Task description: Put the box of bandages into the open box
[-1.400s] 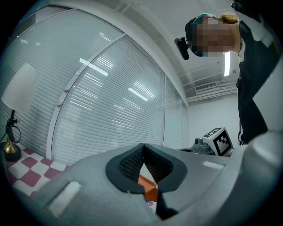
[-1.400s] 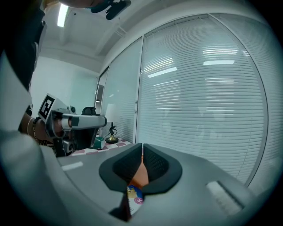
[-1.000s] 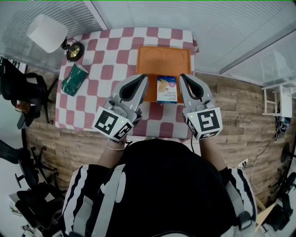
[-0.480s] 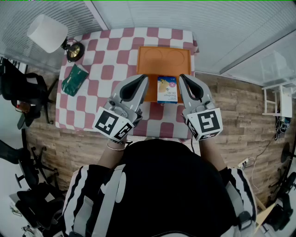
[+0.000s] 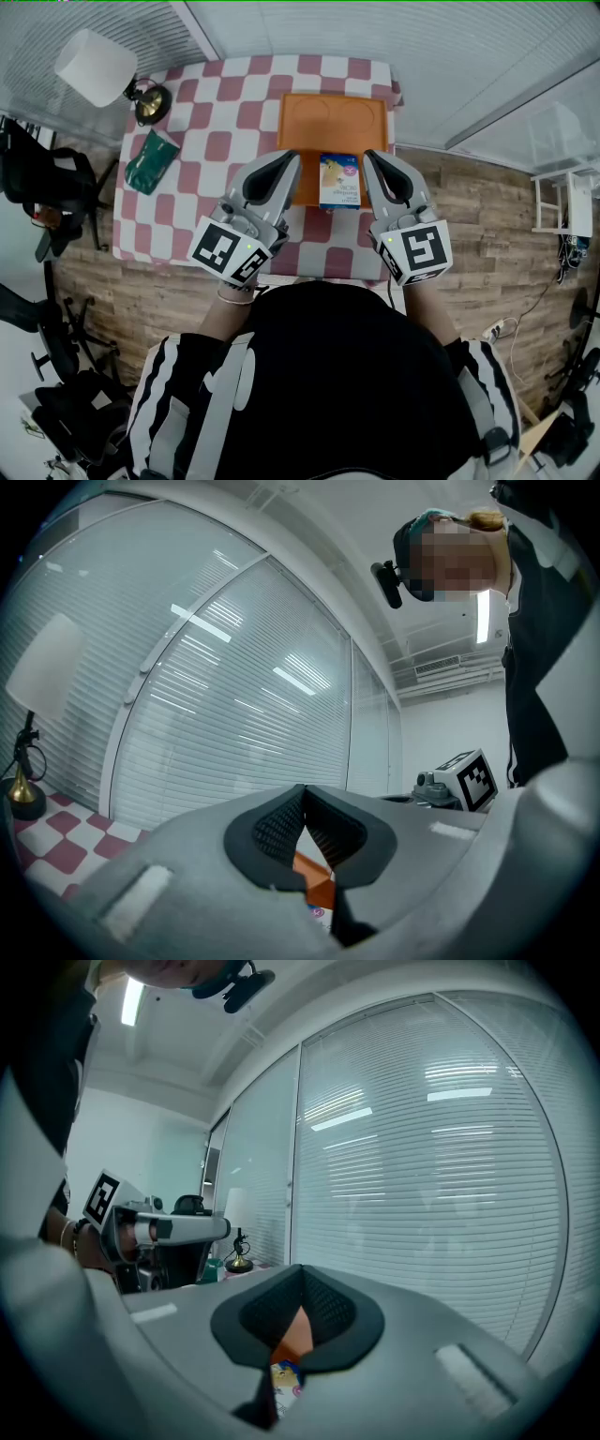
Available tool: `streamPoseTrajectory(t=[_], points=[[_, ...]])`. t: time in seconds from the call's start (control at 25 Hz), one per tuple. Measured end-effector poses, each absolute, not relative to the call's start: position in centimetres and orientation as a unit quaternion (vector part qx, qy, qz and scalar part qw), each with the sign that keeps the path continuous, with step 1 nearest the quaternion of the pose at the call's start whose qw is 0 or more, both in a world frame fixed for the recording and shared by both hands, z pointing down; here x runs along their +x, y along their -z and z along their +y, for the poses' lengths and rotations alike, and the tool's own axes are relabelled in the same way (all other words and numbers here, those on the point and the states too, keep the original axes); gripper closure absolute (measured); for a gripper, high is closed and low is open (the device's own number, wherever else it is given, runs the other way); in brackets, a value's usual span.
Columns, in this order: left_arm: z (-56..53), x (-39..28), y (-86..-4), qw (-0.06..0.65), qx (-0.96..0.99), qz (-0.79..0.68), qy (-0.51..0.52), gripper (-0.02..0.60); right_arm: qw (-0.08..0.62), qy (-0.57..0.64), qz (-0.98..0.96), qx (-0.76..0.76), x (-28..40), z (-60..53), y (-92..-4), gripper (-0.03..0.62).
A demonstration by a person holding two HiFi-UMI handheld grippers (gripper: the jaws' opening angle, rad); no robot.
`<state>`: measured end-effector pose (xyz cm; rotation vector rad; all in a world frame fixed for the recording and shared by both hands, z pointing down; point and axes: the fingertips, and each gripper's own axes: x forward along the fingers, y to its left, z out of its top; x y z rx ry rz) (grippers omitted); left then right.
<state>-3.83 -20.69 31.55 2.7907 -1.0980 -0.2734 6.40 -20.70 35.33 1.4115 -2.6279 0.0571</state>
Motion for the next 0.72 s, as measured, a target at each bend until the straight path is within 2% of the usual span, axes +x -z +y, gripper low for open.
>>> streamPoseTrajectory(t=[0.72], points=[[-20.97,-3.62,-31.51,0.064,0.926,-0.360,0.089,0.581,0.082,-0.013,-0.877,0.473,6.69,-20.76,-35.36,0.599]])
